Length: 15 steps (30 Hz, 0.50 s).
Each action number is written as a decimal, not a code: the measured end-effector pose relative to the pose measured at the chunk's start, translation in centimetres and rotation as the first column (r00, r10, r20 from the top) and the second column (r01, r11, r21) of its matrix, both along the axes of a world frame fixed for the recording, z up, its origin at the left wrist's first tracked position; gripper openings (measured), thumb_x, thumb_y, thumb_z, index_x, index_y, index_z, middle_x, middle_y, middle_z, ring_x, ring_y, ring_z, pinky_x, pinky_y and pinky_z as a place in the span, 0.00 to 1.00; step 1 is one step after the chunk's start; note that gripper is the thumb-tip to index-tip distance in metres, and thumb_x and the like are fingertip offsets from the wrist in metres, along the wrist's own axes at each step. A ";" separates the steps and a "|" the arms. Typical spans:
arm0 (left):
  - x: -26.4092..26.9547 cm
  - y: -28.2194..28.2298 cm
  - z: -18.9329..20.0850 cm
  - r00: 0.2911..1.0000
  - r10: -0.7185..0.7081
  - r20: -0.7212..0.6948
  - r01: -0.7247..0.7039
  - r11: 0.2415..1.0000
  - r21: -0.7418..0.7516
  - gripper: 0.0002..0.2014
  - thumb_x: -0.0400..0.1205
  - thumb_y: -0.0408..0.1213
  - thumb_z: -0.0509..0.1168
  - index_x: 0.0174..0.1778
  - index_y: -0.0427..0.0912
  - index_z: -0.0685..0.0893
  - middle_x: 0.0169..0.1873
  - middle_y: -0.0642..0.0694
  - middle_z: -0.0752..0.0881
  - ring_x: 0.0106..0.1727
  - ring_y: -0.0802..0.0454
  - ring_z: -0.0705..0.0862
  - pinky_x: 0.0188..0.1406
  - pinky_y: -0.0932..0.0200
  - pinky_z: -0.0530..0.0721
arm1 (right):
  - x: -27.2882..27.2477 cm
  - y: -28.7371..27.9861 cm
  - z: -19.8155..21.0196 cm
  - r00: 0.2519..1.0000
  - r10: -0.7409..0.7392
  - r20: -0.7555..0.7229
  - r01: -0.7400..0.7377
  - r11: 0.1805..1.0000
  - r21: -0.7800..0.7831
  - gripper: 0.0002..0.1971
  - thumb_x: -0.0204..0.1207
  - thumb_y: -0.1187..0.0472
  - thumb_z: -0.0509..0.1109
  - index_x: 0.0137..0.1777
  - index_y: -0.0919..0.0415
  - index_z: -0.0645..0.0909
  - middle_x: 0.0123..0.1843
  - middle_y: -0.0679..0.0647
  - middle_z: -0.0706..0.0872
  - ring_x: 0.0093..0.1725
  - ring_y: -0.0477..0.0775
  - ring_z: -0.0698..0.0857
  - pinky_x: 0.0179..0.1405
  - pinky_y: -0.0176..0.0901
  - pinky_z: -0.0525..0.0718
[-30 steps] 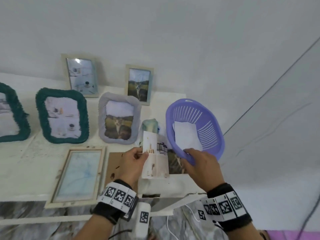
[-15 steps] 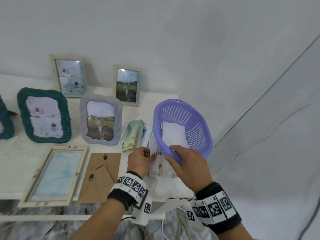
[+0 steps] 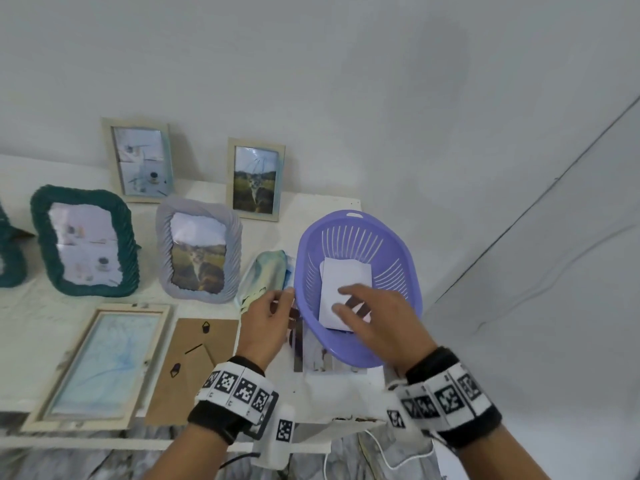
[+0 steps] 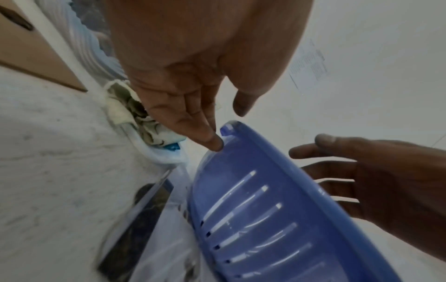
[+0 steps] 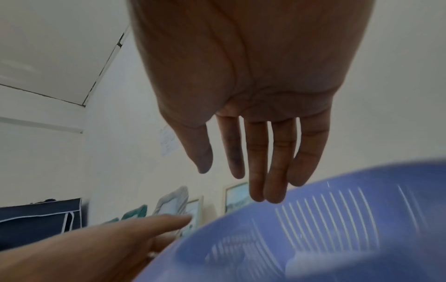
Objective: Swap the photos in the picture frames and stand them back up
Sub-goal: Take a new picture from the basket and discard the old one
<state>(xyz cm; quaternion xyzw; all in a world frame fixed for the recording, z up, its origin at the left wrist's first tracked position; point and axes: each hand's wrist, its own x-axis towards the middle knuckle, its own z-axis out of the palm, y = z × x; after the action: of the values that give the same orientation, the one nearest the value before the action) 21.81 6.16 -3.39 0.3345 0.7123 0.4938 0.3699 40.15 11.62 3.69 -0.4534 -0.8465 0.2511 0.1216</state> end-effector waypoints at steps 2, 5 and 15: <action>0.1 0.1 0.8 0.995 -0.014 0.102 0.011 0.999 0.039 0.09 0.85 0.48 0.64 0.50 0.48 0.84 0.38 0.47 0.91 0.32 0.59 0.88 0.26 0.63 0.81 | -0.4 2.5 1.6 0.999 -0.027 0.024 0.026 0.999 0.028 0.18 0.80 0.44 0.66 0.65 0.50 0.82 0.49 0.44 0.88 0.46 0.47 0.85 0.53 0.46 0.82; -0.2 0.4 1.4 0.987 -0.040 0.159 0.030 0.998 0.061 0.08 0.83 0.41 0.69 0.57 0.47 0.83 0.40 0.40 0.90 0.31 0.57 0.88 0.24 0.64 0.82 | -1.7 6.6 3.1 0.988 -0.046 0.148 0.041 0.999 0.032 0.18 0.80 0.45 0.66 0.67 0.52 0.80 0.54 0.47 0.87 0.54 0.51 0.84 0.56 0.43 0.79; -0.6 0.6 1.0 0.985 -0.074 0.156 0.062 0.995 0.078 0.08 0.82 0.37 0.70 0.55 0.47 0.83 0.31 0.46 0.88 0.28 0.57 0.85 0.25 0.60 0.84 | -7.8 14.3 -1.5 0.752 0.109 0.650 -0.017 0.989 -0.146 0.29 0.70 0.50 0.79 0.67 0.62 0.77 0.63 0.58 0.83 0.60 0.62 0.84 0.58 0.54 0.84</action>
<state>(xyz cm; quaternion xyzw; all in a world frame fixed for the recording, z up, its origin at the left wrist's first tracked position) 21.19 6.78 -2.41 0.3313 0.6503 0.5316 0.4298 32.38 25.92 2.17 -0.4907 -0.8318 0.1351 -0.2214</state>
